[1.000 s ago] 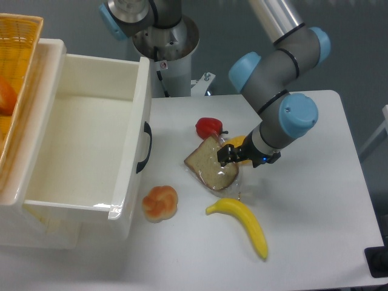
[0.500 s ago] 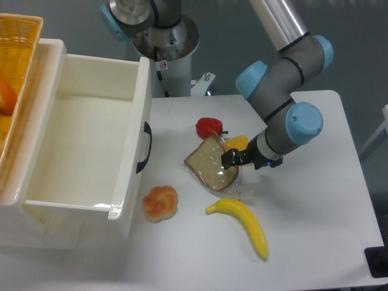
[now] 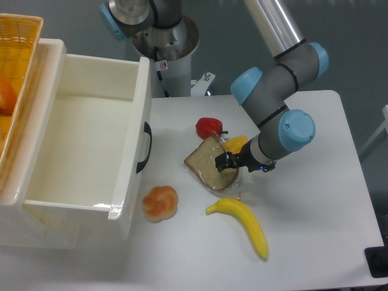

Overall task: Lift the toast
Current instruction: 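Lower the gripper onto the toast edge and close on it, then lift the gripped toast slice up off the table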

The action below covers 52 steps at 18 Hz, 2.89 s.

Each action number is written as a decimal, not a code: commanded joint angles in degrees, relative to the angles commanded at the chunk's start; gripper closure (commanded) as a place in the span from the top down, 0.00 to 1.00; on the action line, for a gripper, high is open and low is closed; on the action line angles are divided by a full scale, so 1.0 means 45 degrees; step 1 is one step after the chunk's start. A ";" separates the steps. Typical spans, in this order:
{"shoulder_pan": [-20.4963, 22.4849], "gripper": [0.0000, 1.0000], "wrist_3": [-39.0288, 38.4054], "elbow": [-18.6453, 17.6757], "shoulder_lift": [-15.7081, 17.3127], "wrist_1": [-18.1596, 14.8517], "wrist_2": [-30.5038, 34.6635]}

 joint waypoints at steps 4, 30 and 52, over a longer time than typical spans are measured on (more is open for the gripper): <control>-0.0059 0.72 0.0058 0.0000 -0.0020 0.0000 0.0020; -0.1503 0.13 0.0137 0.0976 0.2148 -0.1484 0.0837; -0.2149 0.13 0.3145 0.1582 0.2832 -0.1641 0.1778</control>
